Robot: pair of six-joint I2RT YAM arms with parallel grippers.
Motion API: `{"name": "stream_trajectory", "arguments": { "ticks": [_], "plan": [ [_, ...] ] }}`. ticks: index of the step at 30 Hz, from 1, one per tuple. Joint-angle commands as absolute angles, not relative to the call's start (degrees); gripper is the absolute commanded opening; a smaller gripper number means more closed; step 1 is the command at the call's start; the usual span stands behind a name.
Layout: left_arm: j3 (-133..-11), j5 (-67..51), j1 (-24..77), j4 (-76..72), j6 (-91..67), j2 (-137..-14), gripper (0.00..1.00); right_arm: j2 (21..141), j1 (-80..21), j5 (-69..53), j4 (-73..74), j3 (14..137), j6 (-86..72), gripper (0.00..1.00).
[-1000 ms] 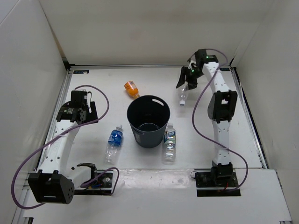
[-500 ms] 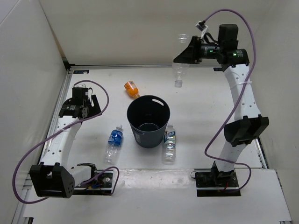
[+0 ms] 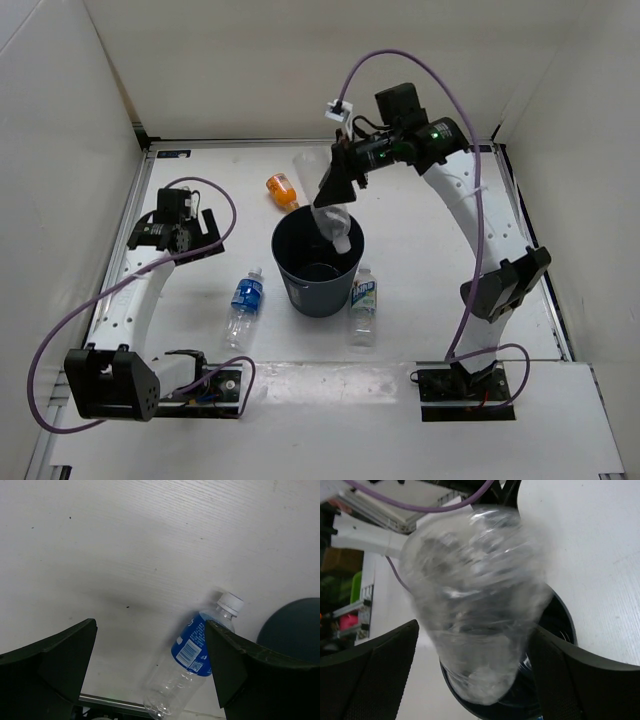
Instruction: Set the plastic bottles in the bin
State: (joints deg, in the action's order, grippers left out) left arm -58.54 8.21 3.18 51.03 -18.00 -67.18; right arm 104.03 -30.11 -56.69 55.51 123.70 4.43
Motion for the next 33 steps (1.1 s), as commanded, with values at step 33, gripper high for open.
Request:
{"name": "stream_trajectory", "arguments": {
  "ticks": [33],
  "plan": [
    [-45.6, -11.7, 14.1, 43.5, -15.0, -64.9, 0.99, 101.9, 4.1, -49.0, 39.3, 122.2, -31.8, 0.9]
  ]
}}
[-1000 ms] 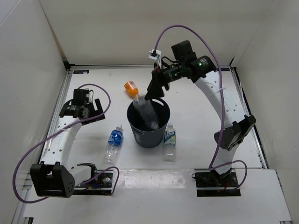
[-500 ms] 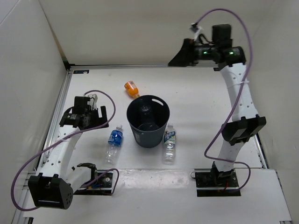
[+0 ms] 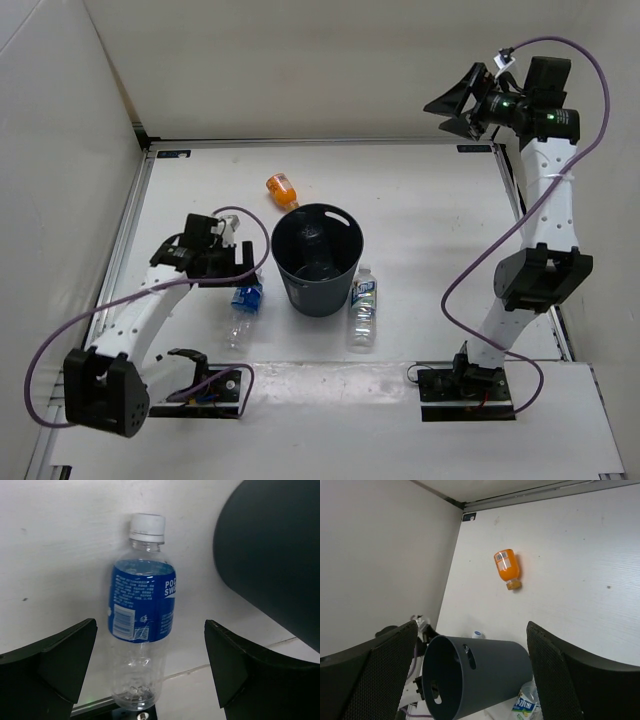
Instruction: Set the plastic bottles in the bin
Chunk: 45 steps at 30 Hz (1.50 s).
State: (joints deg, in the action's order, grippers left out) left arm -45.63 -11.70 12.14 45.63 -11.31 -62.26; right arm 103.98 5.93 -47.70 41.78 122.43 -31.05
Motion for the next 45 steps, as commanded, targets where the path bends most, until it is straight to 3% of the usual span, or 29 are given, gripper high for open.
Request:
{"name": "stream_trajectory", "arguments": {
  "ticks": [1, 17, 18, 21, 22, 25, 30, 36, 45],
  "plan": [
    [-45.4, -11.3, 14.5, 43.6, -15.7, -65.7, 0.99, 102.1, 3.7, -49.0, 38.9, 121.9, -32.1, 0.9],
    [-41.5, -4.8, 19.6, 39.0, -22.8, -75.7, 0.96, 104.3, 8.4, -53.3, 33.4, 120.8, -38.4, 0.9],
    [-41.6, -4.2, 19.6, 39.2, -22.8, -75.7, 0.93, 104.3, 8.2, -53.3, 33.1, 120.8, -38.8, 0.9],
    [-42.3, -1.6, 19.7, 41.3, -22.5, -75.3, 0.71, 104.6, 7.9, -53.4, 32.2, 120.7, -39.3, 0.9],
    [-43.0, -0.5, 19.6, 41.8, -22.5, -75.4, 0.58, 104.7, 7.8, -53.6, 32.0, 120.7, -39.5, 0.9],
    [-44.8, 1.8, 18.5, 43.3, -22.2, -74.5, 0.47, 105.2, 7.5, -53.7, 31.4, 120.5, -39.9, 0.9],
    [-50.0, 5.0, 13.5, 45.3, -21.0, -71.5, 0.44, 106.3, 6.9, -54.1, 29.8, 120.9, -40.4, 0.9],
    [-67.6, 9.6, 9.6, 48.2, -16.0, -69.4, 0.41, 107.1, 6.0, -53.6, 30.2, 120.8, -40.1, 0.9],
    [-88.9, 5.2, 11.1, 39.3, -13.0, -67.9, 0.41, 107.0, 6.2, -51.6, 39.1, 121.5, -33.7, 0.9]
  ]
}}
